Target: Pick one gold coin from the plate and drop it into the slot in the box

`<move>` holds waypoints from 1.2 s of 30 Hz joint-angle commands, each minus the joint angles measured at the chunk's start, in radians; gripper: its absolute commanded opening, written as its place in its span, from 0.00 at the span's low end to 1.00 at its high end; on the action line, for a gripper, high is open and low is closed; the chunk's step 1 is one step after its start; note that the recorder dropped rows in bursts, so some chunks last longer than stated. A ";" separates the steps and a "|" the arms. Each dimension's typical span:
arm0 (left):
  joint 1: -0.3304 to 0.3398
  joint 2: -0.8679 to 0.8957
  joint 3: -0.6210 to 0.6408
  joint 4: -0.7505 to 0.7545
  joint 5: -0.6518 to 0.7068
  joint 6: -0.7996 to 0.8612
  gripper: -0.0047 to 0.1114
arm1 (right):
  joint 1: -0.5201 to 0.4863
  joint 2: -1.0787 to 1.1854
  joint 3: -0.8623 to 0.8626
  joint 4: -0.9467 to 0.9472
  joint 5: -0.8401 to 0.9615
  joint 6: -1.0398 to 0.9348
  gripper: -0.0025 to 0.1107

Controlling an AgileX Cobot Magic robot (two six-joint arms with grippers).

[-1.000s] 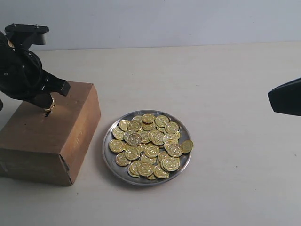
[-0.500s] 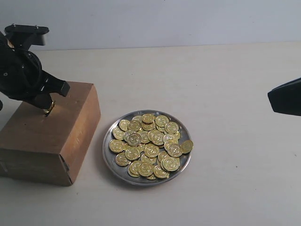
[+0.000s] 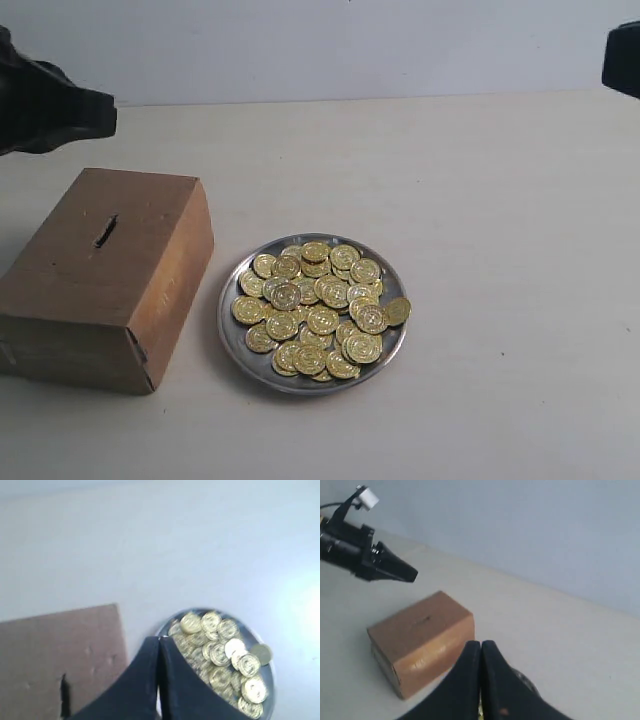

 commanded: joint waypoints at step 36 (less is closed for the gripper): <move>-0.292 -0.804 0.821 -0.043 -0.538 0.010 0.06 | -0.001 -0.418 0.690 0.027 -0.423 0.109 0.02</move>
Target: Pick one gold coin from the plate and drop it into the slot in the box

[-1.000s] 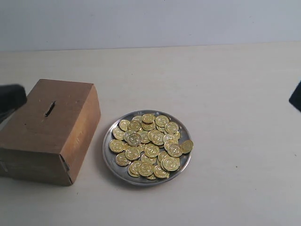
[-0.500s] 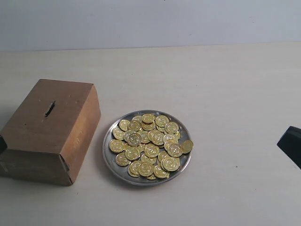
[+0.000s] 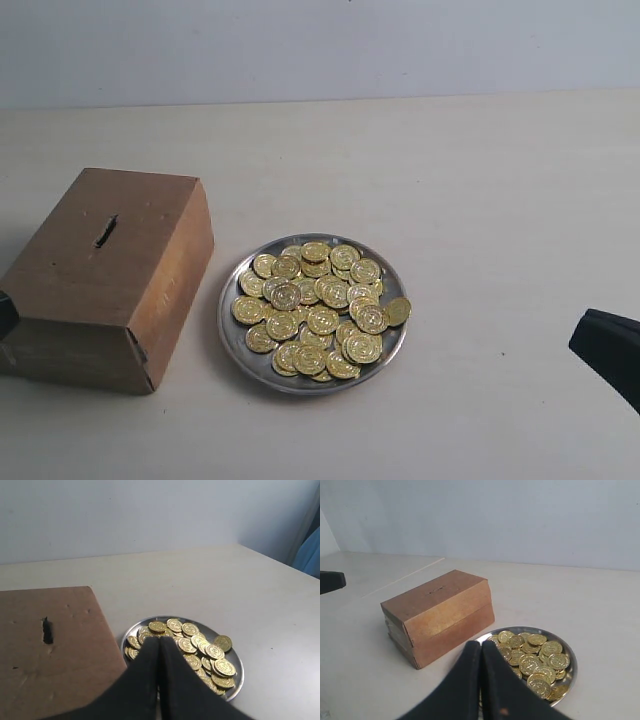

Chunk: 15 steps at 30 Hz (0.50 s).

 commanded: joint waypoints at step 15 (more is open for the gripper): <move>0.129 -0.113 0.003 0.006 0.009 -0.001 0.06 | -0.088 -0.053 0.005 0.000 -0.012 0.009 0.02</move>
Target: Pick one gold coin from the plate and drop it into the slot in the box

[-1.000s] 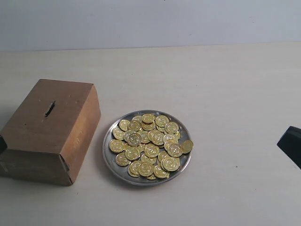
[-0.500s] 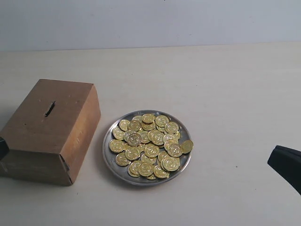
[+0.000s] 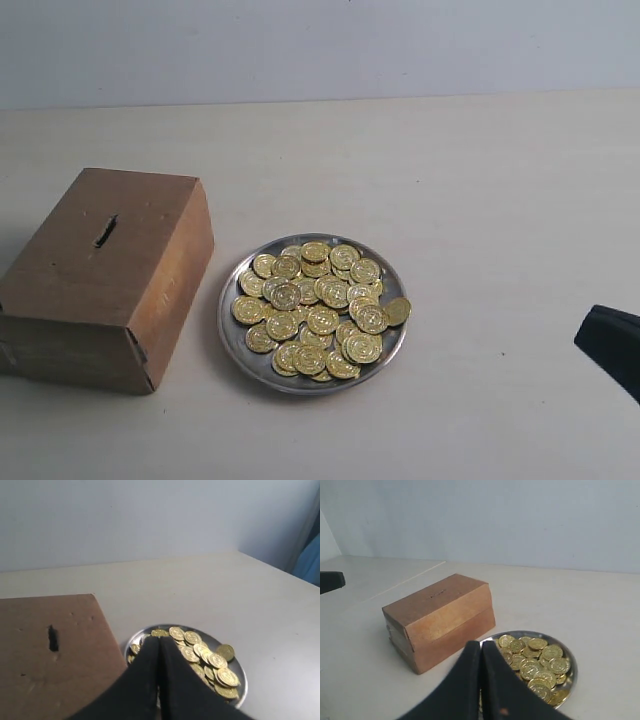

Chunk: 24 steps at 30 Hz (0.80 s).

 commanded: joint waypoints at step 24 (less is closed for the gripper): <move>0.610 -0.295 0.003 0.004 -0.004 0.002 0.06 | -0.727 -0.155 0.005 0.001 -0.010 0.001 0.02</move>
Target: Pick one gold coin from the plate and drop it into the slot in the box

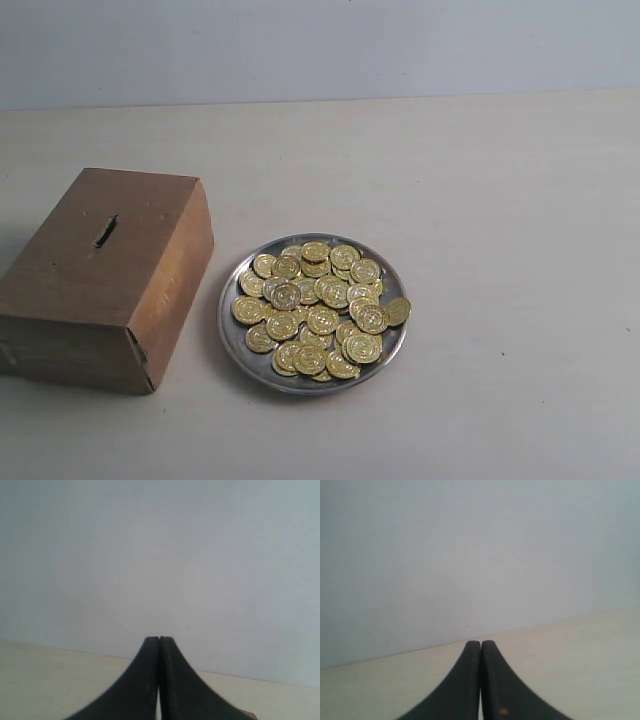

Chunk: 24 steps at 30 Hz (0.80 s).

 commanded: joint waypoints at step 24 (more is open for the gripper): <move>0.002 -0.006 0.003 0.331 0.396 -0.226 0.06 | -0.006 -0.006 0.005 0.000 -0.008 0.001 0.02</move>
